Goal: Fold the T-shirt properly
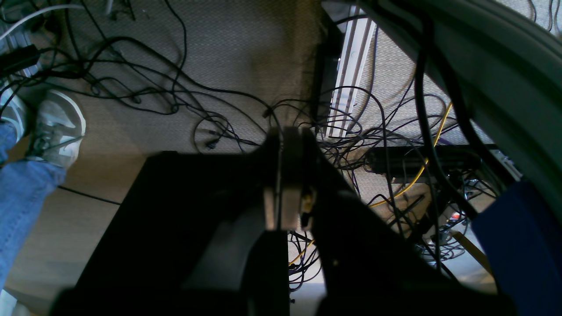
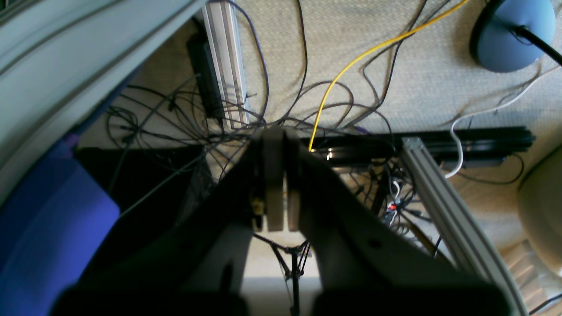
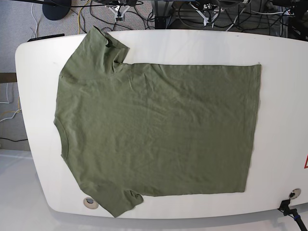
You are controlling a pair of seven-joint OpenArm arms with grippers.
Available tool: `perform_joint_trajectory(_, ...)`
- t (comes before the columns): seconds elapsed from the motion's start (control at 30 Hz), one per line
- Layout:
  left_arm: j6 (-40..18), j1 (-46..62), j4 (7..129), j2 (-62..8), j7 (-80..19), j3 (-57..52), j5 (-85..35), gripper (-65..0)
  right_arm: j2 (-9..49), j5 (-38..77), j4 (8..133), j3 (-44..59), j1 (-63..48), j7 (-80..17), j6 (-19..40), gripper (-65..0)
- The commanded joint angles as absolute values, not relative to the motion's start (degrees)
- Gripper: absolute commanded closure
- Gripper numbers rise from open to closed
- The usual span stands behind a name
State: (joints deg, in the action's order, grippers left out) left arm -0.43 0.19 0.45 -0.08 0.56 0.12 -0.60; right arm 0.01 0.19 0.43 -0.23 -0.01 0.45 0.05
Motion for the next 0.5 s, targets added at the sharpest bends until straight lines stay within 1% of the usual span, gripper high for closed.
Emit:
perform_joint_trajectory(0.0,-0.3,0.3,1.1,-0.2,-0.3,0.3,-1.4,0.0,0.2,-0.1,0.3,-0.1,0.0,0.4,0.8,-0.3)
perform_joint_trajectory(0.47,-0.1,0.6,0.4,-0.3,-0.9,0.2,-0.8,0.0,0.2,-0.1,0.3,-0.1,-0.1,-0.2,0.7,0.0)
